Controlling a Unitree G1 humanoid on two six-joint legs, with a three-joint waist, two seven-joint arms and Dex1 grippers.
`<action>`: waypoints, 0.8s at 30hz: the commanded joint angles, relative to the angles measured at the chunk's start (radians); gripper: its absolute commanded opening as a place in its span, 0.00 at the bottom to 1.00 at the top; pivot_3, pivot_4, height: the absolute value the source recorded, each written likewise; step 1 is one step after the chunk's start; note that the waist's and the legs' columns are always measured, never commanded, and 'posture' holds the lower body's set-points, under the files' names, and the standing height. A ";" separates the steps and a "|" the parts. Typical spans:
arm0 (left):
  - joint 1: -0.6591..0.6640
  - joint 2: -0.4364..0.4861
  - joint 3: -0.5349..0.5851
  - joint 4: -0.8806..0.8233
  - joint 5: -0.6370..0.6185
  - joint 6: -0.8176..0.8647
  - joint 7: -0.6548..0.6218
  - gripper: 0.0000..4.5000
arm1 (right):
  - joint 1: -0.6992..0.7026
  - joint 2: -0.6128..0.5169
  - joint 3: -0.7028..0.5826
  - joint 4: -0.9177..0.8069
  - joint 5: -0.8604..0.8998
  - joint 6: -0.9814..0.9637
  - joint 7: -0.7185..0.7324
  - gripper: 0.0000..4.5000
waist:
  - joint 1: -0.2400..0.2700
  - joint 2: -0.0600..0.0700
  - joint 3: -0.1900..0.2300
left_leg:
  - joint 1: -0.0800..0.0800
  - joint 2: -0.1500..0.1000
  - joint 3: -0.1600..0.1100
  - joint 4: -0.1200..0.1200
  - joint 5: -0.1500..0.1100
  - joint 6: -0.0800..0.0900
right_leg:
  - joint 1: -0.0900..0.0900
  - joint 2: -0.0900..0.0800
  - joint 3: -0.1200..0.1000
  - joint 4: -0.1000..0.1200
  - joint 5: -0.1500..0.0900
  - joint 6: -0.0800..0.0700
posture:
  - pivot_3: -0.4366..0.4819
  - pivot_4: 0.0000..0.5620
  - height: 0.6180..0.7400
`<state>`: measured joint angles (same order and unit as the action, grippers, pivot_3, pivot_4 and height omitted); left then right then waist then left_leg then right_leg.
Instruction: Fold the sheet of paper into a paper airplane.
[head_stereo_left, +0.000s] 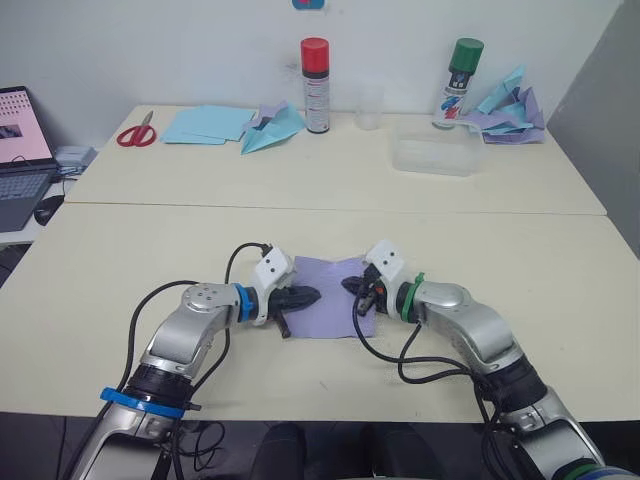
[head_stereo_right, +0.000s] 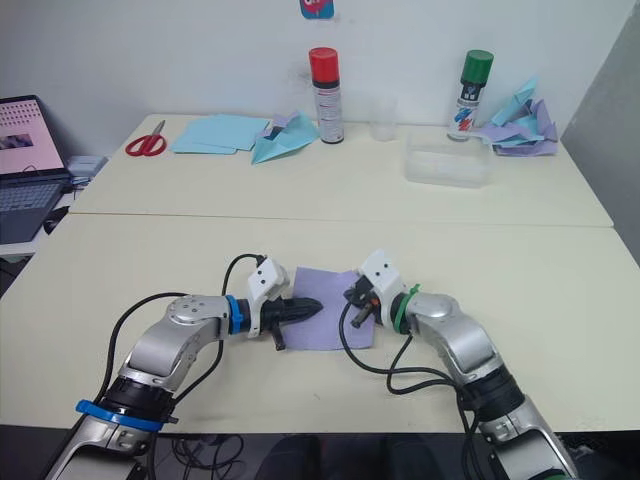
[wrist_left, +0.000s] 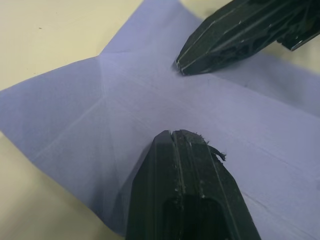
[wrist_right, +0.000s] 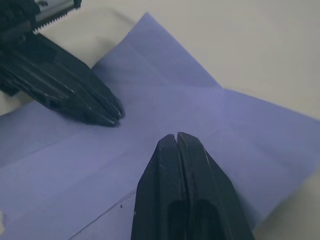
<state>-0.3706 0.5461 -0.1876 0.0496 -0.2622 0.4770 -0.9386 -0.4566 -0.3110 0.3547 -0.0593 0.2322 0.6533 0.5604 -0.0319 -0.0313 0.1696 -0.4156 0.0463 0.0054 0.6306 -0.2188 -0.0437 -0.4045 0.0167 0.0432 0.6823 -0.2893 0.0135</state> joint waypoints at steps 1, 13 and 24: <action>0.037 0.013 -0.024 0.020 0.035 0.026 0.011 0.00 | 0.002 -0.001 0.000 0.000 -0.023 -0.042 0.024 0.01 | 0.000 0.000 0.000 | 0.000 0.000 0.000 0.000 0.000 0.000 | 0.000 0.000 0.000 0.000 0.000 0.000 | 0.48 0.27 1.00; 0.052 0.017 -0.018 0.009 0.034 0.024 0.024 0.00 | 0.034 -0.043 -0.038 0.031 -0.087 -0.096 0.045 0.01 | 0.001 0.000 -0.003 | 0.001 0.000 0.000 0.000 0.000 0.000 | 0.001 0.000 0.000 0.000 0.000 0.000 | 0.48 0.27 1.00; 0.035 0.000 -0.034 0.045 0.048 -0.004 0.040 0.00 | 0.025 -0.023 -0.151 -0.008 -0.032 -0.147 0.047 0.01 | 0.001 0.001 -0.005 | 0.001 -0.001 0.000 0.001 0.000 0.000 | 0.001 0.000 0.000 0.001 0.000 0.000 | 0.48 0.27 1.00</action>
<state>-0.3548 0.5459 -0.1894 0.0499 -0.2580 0.4531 -0.9075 -0.4182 -0.3612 0.2329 -0.0195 0.1568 0.5386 0.6090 -0.0305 -0.0304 0.1646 -0.4144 0.0458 0.0055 0.6312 -0.2187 -0.0436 -0.4035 0.0166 0.0431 0.6839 -0.2891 0.0132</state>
